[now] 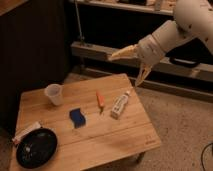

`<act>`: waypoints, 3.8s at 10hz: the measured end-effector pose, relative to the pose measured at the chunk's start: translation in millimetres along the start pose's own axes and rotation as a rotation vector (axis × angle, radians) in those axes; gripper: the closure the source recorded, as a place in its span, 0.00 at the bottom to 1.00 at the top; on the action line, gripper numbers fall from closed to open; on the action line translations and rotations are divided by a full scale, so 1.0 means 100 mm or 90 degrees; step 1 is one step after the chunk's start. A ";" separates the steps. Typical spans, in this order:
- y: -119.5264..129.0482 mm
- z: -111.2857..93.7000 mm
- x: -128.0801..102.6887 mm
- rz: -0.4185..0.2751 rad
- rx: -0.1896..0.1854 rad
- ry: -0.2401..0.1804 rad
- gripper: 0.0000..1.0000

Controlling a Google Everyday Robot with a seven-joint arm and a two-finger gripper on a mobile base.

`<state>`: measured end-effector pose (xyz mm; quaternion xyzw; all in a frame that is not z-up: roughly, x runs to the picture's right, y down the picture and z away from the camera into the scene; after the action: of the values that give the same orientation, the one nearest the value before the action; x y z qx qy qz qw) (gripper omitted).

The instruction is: Stand the bottle upright

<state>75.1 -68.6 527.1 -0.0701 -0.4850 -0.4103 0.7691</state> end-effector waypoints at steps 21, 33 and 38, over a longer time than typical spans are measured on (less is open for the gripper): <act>-0.09 0.08 0.15 0.007 -0.093 0.057 0.20; 0.43 0.31 0.94 0.095 -0.333 0.304 0.20; 1.13 0.39 1.18 0.131 -0.343 0.310 0.20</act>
<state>150.3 -41.1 674.7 -0.2186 -0.1533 -0.4483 0.8531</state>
